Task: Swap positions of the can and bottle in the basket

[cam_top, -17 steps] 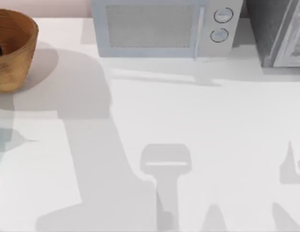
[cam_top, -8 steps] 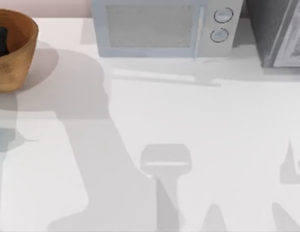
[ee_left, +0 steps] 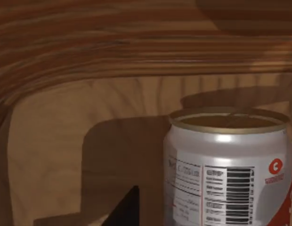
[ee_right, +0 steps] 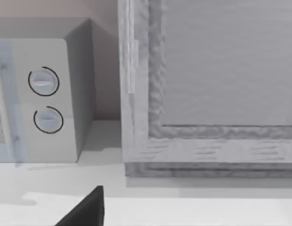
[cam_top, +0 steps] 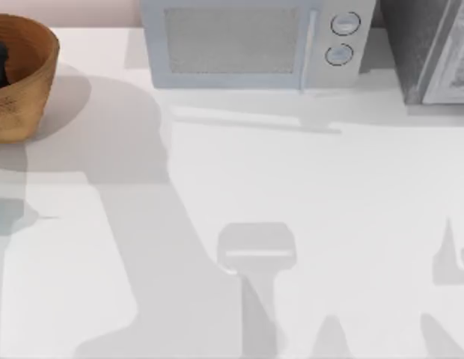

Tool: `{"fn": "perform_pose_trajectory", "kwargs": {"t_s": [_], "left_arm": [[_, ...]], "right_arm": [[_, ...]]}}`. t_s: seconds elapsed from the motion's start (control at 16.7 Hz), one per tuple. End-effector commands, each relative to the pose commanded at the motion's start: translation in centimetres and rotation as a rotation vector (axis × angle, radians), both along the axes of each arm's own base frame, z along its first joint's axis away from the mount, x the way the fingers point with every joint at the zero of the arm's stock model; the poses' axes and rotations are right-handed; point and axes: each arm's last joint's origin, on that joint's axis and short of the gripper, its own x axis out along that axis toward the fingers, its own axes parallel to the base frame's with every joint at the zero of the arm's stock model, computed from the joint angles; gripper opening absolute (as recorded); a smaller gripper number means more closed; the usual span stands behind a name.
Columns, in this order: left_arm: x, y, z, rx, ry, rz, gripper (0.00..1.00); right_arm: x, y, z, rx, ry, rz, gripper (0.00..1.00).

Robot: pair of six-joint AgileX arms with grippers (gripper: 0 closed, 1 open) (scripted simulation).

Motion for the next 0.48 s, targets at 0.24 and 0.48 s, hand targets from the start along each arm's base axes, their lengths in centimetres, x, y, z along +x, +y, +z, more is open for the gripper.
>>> {"fn": "perform_pose_trajectory", "kwargs": {"t_s": [0.24, 0.48], "left_arm": [[0.00, 0.00, 0.00, 0.000, 0.000, 0.000, 0.32], [0.00, 0.00, 0.00, 0.000, 0.000, 0.000, 0.02]], "right_arm": [[0.00, 0.00, 0.00, 0.000, 0.000, 0.000, 1.00], [0.00, 0.00, 0.00, 0.000, 0.000, 0.000, 1.00]]}}
